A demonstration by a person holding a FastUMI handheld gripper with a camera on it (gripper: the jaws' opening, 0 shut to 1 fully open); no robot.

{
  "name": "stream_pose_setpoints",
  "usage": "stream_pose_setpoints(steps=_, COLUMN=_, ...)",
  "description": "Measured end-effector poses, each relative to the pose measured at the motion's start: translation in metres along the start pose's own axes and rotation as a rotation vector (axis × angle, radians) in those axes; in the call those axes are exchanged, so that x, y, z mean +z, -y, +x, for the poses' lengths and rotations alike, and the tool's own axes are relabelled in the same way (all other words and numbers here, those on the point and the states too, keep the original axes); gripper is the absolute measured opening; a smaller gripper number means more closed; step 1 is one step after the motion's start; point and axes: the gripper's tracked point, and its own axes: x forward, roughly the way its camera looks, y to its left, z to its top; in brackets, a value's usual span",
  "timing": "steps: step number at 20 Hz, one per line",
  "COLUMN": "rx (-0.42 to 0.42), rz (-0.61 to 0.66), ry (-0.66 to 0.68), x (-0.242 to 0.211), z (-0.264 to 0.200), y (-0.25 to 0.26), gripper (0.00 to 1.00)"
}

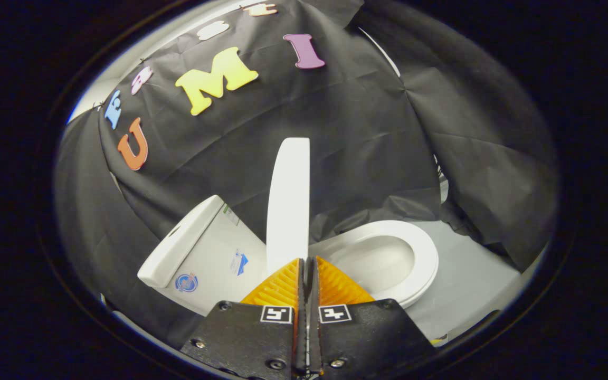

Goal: Open the toilet lid.

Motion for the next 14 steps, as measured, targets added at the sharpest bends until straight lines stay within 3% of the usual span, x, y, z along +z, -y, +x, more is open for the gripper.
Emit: stream_pose_setpoints(steps=14, rx=-0.002, rz=-0.152, ry=0.020, x=-0.002, z=-0.002, y=-0.059, gripper=0.06)
